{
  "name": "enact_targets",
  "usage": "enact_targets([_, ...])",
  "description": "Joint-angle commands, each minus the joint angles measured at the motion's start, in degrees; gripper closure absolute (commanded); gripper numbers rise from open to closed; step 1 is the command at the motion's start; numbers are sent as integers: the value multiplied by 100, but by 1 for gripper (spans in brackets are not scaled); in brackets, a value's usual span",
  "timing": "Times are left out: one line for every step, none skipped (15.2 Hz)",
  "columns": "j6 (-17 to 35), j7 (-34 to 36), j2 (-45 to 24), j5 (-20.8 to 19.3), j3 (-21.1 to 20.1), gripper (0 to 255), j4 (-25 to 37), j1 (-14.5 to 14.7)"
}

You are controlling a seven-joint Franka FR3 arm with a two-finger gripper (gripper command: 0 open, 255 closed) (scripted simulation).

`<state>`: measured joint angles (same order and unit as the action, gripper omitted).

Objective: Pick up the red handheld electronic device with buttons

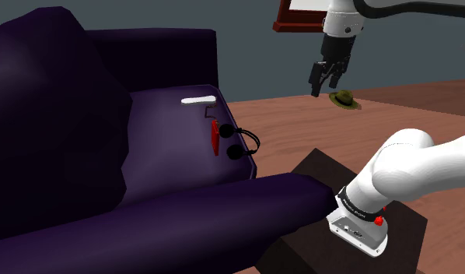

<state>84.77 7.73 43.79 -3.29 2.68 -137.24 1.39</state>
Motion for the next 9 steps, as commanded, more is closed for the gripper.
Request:
enact_targets([0,0,0,0,0,0,0,0])
enact_targets([194,90,-94,54,-57,0,-77,23])
enact_targets([388,178,-198,105,-115,0,-146,46])
enact_targets([584,265,-309,154,-172,0,-207,69])
enact_targets([781,350,-429,201,-229,0,-259,93])
enact_targets([978,434,-558,246,-286,0,-303,116])
enact_targets([1174,518,-695,287,-341,0,-339,140])
enact_targets([1371,599,-839,327,-399,0,-366,161])
enact_targets([1566,681,-991,363,-455,0,-385,182])
